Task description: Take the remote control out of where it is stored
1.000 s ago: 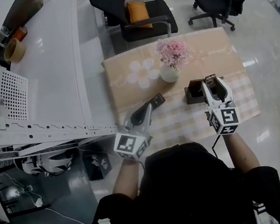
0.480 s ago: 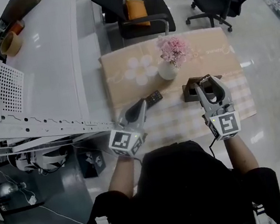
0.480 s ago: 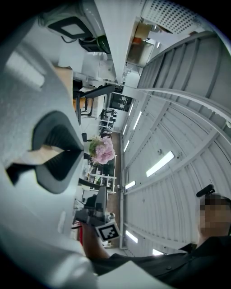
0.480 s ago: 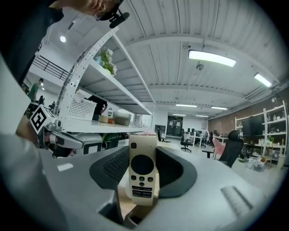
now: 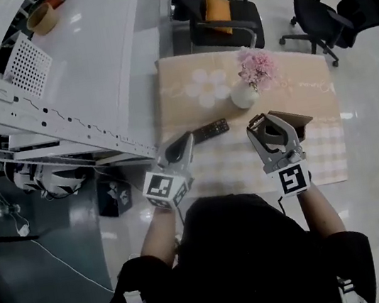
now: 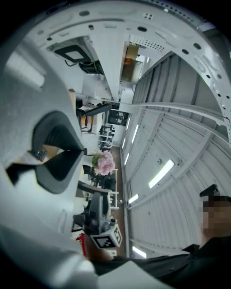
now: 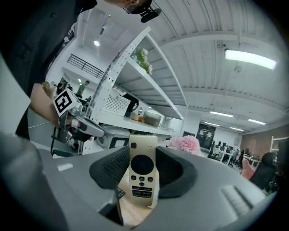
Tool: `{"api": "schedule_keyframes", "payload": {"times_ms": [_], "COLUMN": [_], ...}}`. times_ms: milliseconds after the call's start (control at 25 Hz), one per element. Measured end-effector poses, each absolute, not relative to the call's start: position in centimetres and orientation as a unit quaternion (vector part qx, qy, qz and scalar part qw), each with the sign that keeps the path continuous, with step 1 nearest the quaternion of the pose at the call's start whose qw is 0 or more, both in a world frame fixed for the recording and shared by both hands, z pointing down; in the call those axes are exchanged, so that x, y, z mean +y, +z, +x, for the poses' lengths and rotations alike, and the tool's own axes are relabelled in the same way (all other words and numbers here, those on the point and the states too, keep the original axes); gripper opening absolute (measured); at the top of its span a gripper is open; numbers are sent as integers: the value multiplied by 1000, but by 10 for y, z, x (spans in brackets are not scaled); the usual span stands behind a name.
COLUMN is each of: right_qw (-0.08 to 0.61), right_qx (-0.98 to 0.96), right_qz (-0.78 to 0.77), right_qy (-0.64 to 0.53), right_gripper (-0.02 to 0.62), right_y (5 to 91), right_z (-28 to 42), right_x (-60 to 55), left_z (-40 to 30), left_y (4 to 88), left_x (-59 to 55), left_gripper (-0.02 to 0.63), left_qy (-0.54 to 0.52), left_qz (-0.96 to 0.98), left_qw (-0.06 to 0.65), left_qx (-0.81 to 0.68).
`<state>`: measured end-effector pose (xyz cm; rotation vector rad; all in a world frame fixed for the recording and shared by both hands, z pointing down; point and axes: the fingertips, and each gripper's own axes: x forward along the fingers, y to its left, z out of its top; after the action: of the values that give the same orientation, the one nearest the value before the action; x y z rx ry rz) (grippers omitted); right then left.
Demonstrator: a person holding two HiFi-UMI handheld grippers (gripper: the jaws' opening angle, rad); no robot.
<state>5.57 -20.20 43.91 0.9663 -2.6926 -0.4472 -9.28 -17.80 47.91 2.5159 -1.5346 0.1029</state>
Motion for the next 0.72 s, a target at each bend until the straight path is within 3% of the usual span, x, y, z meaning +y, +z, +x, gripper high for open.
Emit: {"api": "schedule_keyframes", "payload": {"times_ms": [400, 720], "right_qw": [176, 278], "right_qx": [-958, -945], "right_qz": [185, 56], "right_qy": [-134, -163], "right_gripper": [184, 184], "right_y": [488, 538], "right_z": [18, -12], "right_x": [-177, -144], "left_z": [-118, -141], "left_y": [493, 509], "left_x": [-129, -99], "left_gripper": [2, 2], "left_qy": [39, 47], "left_qz": [789, 756], "left_qw": [111, 125], "left_qx": [-603, -640]}}
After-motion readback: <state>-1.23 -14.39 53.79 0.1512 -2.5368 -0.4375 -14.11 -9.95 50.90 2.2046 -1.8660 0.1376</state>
